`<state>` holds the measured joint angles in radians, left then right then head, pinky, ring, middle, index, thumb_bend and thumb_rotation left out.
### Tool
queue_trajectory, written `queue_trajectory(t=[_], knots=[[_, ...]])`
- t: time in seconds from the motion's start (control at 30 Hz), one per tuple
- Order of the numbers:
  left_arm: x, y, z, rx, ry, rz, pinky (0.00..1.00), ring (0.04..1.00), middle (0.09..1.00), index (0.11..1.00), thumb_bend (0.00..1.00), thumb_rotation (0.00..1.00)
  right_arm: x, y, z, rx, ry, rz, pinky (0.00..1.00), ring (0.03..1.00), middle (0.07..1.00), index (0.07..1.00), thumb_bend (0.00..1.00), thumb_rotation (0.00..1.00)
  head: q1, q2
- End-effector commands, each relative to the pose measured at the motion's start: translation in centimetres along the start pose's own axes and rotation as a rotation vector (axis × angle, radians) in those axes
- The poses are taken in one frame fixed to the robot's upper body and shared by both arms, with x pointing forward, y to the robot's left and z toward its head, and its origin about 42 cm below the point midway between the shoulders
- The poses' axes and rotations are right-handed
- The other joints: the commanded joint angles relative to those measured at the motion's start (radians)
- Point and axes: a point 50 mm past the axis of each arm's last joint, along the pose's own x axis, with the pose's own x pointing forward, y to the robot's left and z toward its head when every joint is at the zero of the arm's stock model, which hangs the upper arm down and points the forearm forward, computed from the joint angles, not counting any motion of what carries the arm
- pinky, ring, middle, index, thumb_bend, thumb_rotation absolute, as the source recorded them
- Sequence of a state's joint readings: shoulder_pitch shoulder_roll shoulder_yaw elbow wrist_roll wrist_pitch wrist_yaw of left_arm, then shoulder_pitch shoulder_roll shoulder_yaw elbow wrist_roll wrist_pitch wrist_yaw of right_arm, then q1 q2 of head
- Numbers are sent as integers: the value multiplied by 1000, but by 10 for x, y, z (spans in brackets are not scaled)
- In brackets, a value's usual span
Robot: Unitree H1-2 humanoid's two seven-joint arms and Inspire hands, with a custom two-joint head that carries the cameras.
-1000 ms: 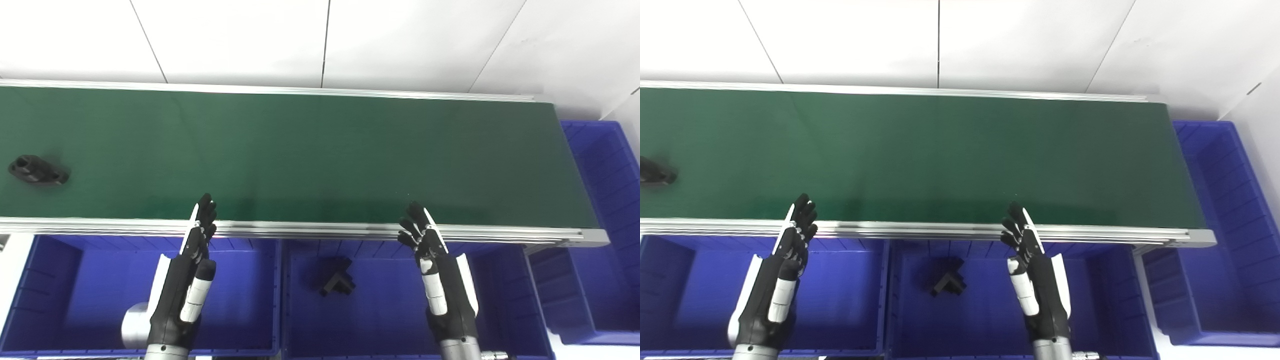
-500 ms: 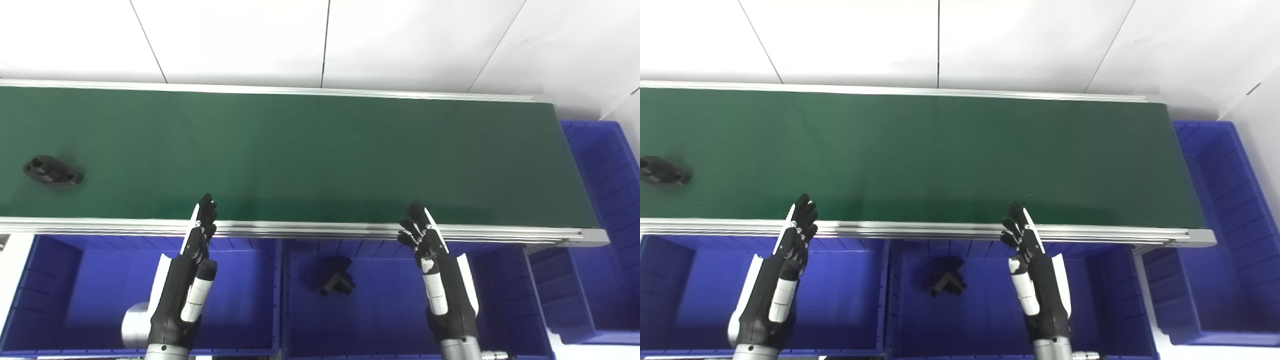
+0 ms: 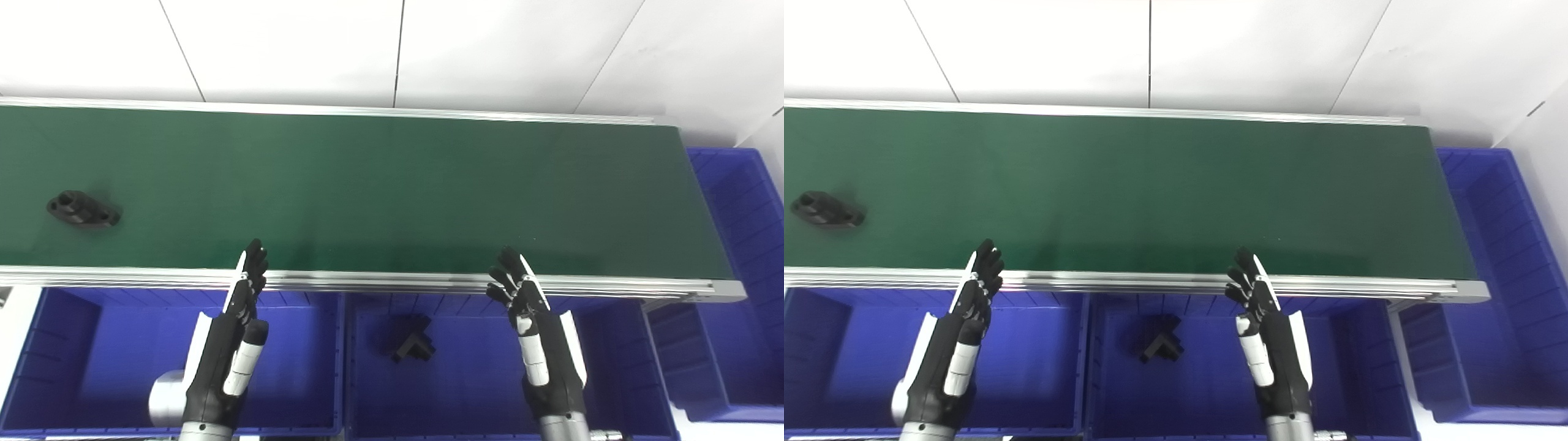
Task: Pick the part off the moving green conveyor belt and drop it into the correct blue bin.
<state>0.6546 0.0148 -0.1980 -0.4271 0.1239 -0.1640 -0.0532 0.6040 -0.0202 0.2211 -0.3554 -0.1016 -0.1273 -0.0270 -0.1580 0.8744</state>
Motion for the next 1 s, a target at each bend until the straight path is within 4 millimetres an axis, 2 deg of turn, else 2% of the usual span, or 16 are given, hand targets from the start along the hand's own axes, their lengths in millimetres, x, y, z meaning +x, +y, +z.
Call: queue_trajectory(t=[0.0,0.4,0.57,0.63,0.67,0.7,0.73,0.77,0.8,0.83,0.87,0.97], knots=[[0,1,7,13,-56,6,1000,992,1000,1000,735,993,1,0,10,7,-69,3,846,908,944,946,856,971,1,0],[1,1,4,7,-64,12,999,988,1000,1000,704,973,1,0,8,9,-68,5,833,905,947,949,857,973,4,-6],[0,-1,4,13,-62,12,991,986,1000,1000,698,972,0,-1,7,8,-71,15,843,908,948,948,834,960,20,-25],[-1,-1,2,18,-58,11,988,987,1000,1000,697,973,-2,-1,5,14,-70,19,854,913,950,948,837,954,36,-41],[-2,-2,0,20,-58,12,981,985,1000,1000,696,975,-3,-2,4,19,-69,21,865,918,953,949,834,946,61,-66],[-3,-3,-1,22,-61,13,978,982,1000,1000,693,975,-4,-3,2,24,-68,22,871,921,955,948,830,940,61,-66],[-3,-4,-3,24,-61,15,977,980,1000,1000,688,972,-5,-5,-1,29,-68,24,876,923,956,946,825,933,91,-93],[-4,-5,-4,24,-62,15,977,978,1000,1000,685,969,-5,-5,-2,32,-68,25,885,926,956,944,817,923,91,-93],[-5,-7,-6,27,-64,15,962,973,1000,1000,677,958,-6,-7,-5,29,-71,28,886,928,958,944,809,922,126,-117],[-5,-8,-7,30,-66,14,958,972,1000,1000,675,956,-7,-8,-6,27,-74,30,886,928,958,944,808,922,126,-117],[-5,-10,-9,37,-67,12,952,971,1000,1000,672,951,-8,-11,-9,22,-76,31,886,929,958,944,805,922,162,-144],[-5,-15,-12,40,-70,6,916,961,1000,1000,672,935,-10,-16,-15,21,-78,29,899,932,955,952,813,928,191,-167]])
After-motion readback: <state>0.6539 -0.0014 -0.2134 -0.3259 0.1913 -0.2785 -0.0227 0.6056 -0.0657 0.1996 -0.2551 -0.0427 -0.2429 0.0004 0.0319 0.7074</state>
